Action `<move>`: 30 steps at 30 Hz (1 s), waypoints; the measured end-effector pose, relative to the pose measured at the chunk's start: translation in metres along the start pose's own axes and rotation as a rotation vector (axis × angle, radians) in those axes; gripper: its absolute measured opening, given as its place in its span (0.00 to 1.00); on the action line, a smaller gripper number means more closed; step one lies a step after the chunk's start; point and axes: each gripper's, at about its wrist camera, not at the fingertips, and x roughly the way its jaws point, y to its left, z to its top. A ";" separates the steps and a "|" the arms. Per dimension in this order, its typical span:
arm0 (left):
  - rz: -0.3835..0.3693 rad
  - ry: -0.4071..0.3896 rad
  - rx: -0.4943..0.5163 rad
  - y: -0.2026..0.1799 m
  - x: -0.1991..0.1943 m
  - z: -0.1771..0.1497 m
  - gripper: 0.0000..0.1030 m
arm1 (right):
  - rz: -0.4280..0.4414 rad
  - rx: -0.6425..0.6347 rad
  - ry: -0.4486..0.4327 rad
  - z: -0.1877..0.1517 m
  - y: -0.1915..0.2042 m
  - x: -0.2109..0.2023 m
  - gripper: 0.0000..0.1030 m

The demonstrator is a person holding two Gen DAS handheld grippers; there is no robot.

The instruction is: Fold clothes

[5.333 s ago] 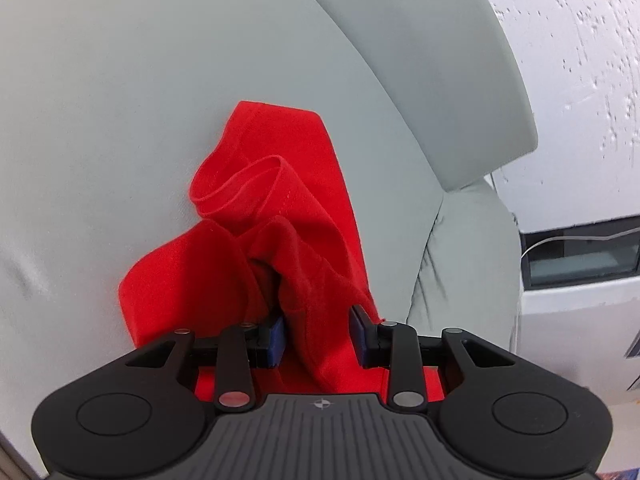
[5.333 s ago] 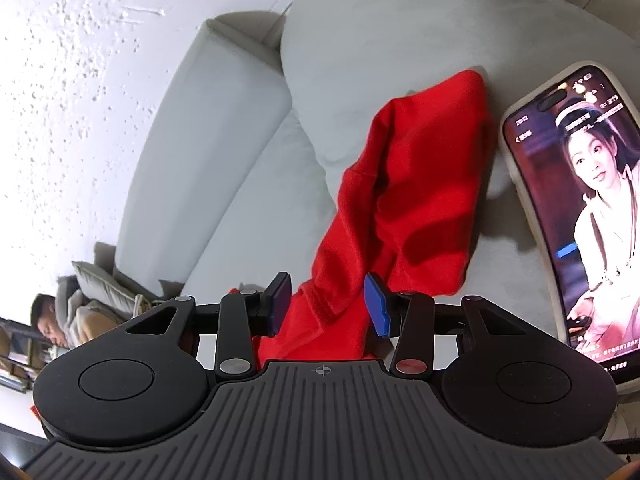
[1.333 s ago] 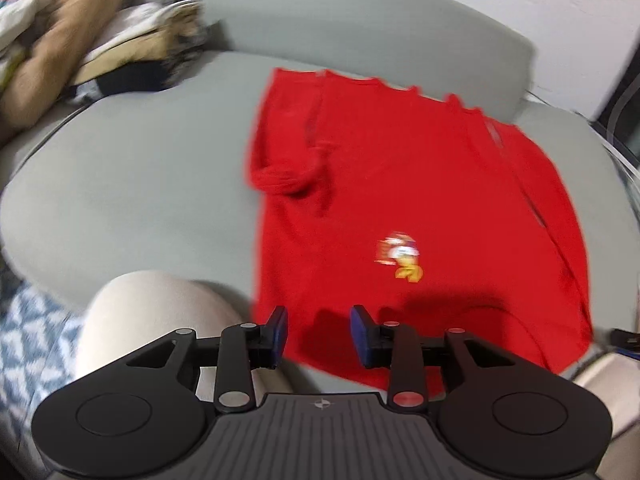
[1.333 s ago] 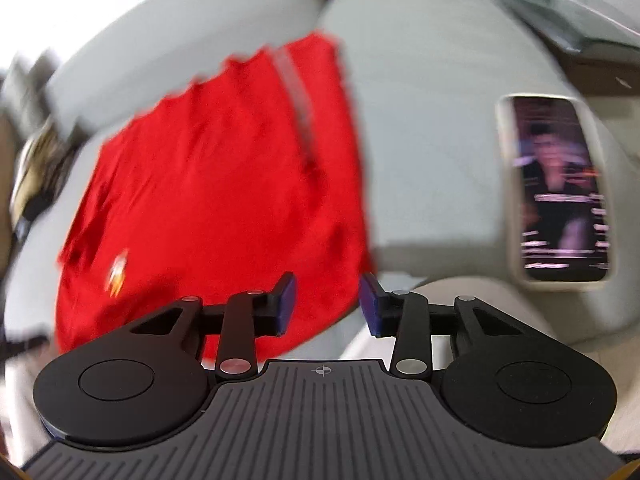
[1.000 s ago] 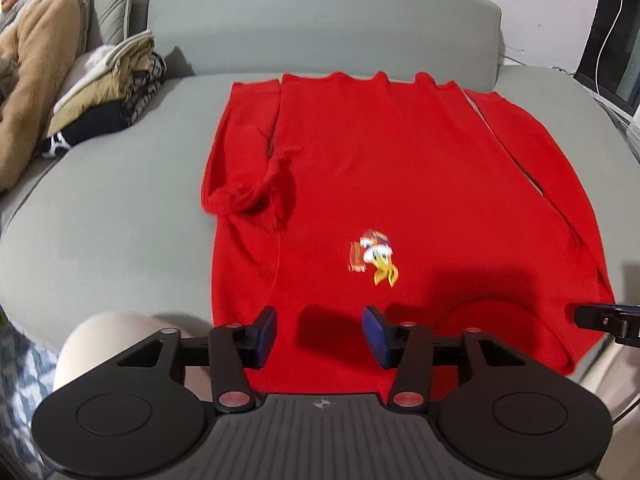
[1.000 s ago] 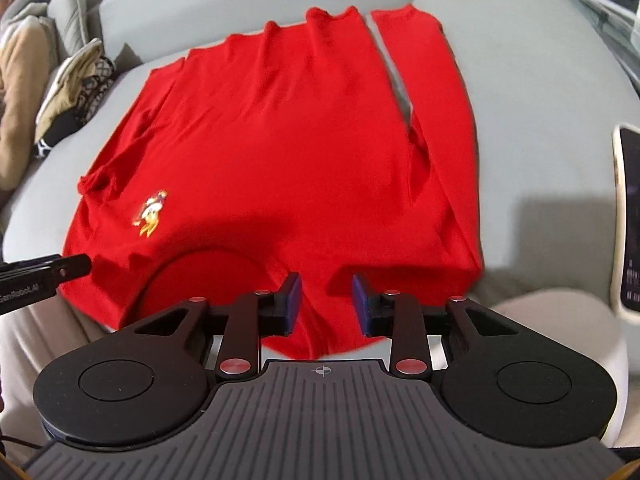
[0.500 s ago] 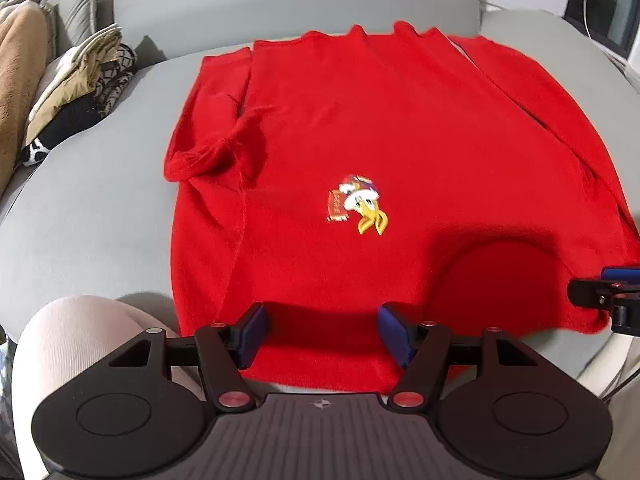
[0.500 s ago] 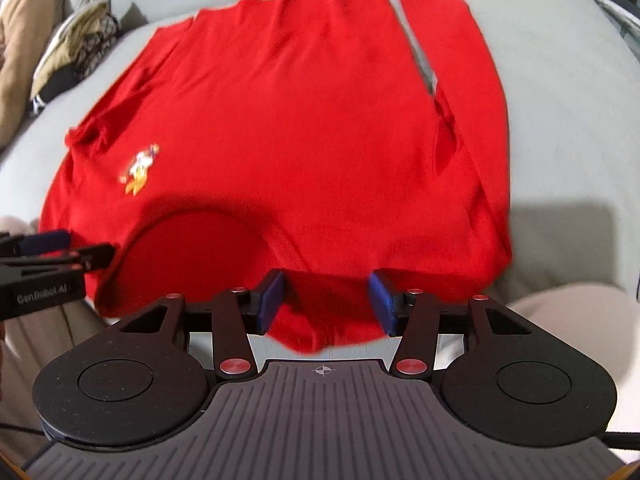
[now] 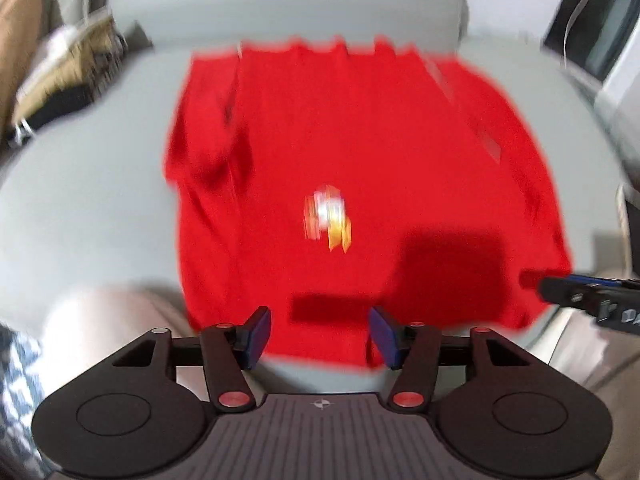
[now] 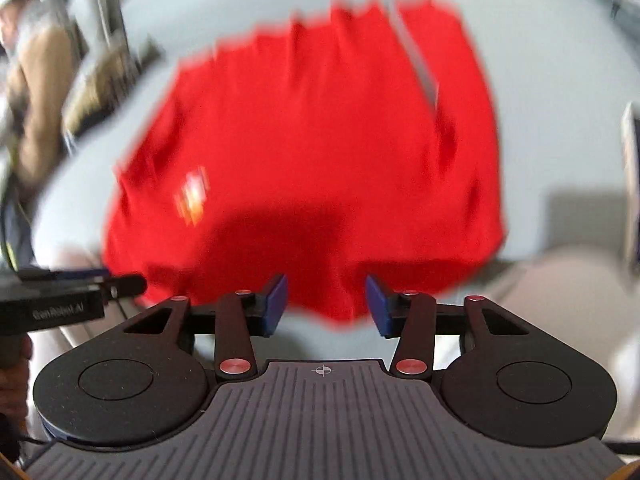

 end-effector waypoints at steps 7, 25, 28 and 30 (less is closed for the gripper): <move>-0.012 -0.188 -0.013 0.005 -0.036 0.058 0.64 | 0.000 -0.040 -0.234 0.085 -0.011 -0.073 0.67; -0.040 0.017 -0.053 0.019 0.135 0.130 0.63 | -0.173 0.037 -0.116 0.314 -0.053 0.196 0.39; -0.050 0.054 -0.069 0.025 0.158 0.125 0.63 | -0.201 0.061 -0.078 0.341 -0.072 0.250 0.39; -0.062 0.074 -0.087 0.027 0.169 0.122 0.63 | -0.220 0.074 -0.043 0.352 -0.081 0.278 0.39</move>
